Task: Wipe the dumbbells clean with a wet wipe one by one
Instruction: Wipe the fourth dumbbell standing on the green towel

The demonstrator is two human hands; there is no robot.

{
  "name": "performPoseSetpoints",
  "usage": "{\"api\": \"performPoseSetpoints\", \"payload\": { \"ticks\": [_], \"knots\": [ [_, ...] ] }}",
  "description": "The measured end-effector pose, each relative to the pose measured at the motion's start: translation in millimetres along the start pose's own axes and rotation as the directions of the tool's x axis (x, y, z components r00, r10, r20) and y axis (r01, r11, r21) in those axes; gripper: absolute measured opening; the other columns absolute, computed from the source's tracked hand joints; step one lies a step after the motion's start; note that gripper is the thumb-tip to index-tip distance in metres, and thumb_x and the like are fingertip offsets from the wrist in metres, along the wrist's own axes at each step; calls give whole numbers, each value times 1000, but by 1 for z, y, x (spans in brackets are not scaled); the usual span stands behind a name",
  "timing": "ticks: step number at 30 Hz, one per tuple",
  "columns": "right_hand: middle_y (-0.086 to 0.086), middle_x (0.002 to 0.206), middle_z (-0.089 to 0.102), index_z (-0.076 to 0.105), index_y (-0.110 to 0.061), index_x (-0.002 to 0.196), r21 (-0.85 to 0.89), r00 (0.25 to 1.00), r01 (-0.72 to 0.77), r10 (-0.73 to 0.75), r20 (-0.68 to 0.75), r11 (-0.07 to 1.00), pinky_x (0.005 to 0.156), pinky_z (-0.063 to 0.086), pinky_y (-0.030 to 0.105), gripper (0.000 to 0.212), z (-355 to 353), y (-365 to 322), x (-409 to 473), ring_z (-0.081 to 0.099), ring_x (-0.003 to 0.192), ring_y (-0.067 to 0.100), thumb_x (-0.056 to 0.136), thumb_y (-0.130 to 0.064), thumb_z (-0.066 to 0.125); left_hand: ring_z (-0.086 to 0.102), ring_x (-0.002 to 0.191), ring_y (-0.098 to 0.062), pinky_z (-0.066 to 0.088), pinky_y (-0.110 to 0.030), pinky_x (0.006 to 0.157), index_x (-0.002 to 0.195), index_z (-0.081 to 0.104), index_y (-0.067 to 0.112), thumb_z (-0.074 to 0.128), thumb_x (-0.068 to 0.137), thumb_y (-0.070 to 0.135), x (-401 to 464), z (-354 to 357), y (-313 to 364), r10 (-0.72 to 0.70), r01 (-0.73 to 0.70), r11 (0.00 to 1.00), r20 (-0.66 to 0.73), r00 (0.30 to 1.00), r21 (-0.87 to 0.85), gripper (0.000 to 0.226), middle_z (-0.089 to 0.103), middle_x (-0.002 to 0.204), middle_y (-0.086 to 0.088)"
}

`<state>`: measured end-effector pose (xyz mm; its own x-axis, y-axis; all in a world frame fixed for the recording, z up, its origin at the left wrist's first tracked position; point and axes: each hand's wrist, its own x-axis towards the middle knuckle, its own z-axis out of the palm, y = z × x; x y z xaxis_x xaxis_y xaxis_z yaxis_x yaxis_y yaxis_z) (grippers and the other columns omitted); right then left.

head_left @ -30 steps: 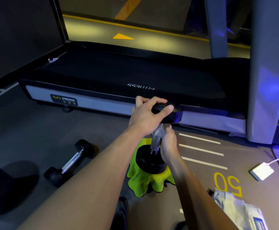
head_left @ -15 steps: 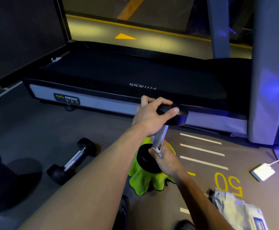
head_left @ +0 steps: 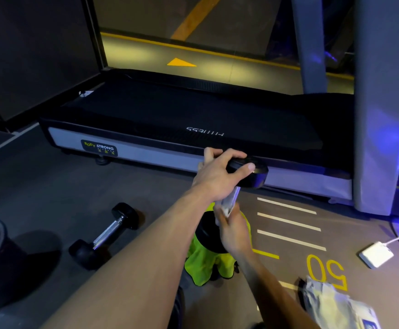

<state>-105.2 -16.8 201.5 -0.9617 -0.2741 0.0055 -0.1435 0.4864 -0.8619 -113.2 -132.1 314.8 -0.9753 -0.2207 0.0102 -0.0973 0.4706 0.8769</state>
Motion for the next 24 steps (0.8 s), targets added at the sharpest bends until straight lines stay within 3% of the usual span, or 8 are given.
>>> {"api": "performPoseSetpoints", "payload": {
  "ticks": [4, 8, 10, 12, 14, 19, 21, 24],
  "knots": [
    [-4, 98, 64, 45, -16, 128, -3, 998, 36, -36, 45, 999, 63, 38, 20, 31, 0, 9, 1, 58, 87, 12, 103, -29, 57, 37, 139, -18, 35, -33, 116, 135, 53, 52, 65, 93, 57, -8, -5, 0, 4, -2, 999, 58, 998, -35, 44, 27, 141, 11],
    [-5, 103, 63, 48, -12, 129, 10, 997, 25, -25, 71, 1000, 70, 40, 3, 31, -3, 11, 1, 58, 89, 9, 104, -28, 56, 40, 144, -12, 31, -35, 120, 163, 7, 36, 78, 88, 44, -16, -23, -10, -63, 105, 970, 192, 979, -218, 103, 25, 165, 15],
    [-5, 99, 63, 49, -9, 123, 0, 997, 17, -17, 75, 1000, 68, 39, 5, 28, -2, 14, 2, 59, 89, 11, 103, -28, 57, 43, 140, -8, 35, -30, 116, 164, 4, 31, 84, 84, 32, -18, -33, -20, -88, 116, 989, 265, 960, -91, 113, 31, 164, 12],
    [-2, 98, 65, 49, -8, 118, 12, 997, 29, -30, 71, 1000, 69, 41, 18, 27, 0, 16, 3, 61, 91, 18, 103, -30, 56, 47, 136, -9, 37, -23, 106, 159, 29, 22, 83, 85, 25, -16, -38, -35, -127, 102, 990, 310, 942, 98, 92, 43, 157, 5],
    [3, 99, 65, 48, -6, 117, 7, 996, 55, -56, 64, 998, 74, 42, 30, 29, 3, 20, 2, 60, 91, 21, 104, -31, 55, 56, 130, -14, 42, -24, 106, 147, 50, 15, 82, 87, 25, -12, -34, -53, -153, 118, 984, 304, 940, 130, 69, 56, 148, -1],
    [10, 113, 66, 46, -6, 124, -54, 990, 92, -85, 116, 994, 88, 45, 39, 32, 7, 26, 3, 62, 106, 27, 104, -30, 51, 69, 101, -13, 52, -43, 104, 112, 72, 15, 73, 94, 27, -14, 18, -85, -110, 134, 980, 158, 981, -149, 21, 77, 112, -4],
    [14, 118, 63, 44, -7, 125, -170, 985, 118, -93, 148, 978, 92, 46, 44, 43, 6, 29, 4, 59, 111, 32, 98, -40, 45, 68, 89, -15, 54, -45, 94, 100, 72, 15, 67, 90, 39, -16, 35, -91, -66, 86, 968, 91, 994, -237, 26, 78, 102, -9],
    [17, 123, 61, 43, -10, 124, -376, 970, 181, -102, 221, 909, 95, 46, 50, 61, -2, 36, 7, 54, 116, 38, 92, -61, 32, 70, 93, -18, 55, -44, 91, 108, 69, 18, 59, 86, 42, -18, 47, -99, -41, 63, 916, 63, 997, -395, 34, 75, 110, -17]
  ]
}}
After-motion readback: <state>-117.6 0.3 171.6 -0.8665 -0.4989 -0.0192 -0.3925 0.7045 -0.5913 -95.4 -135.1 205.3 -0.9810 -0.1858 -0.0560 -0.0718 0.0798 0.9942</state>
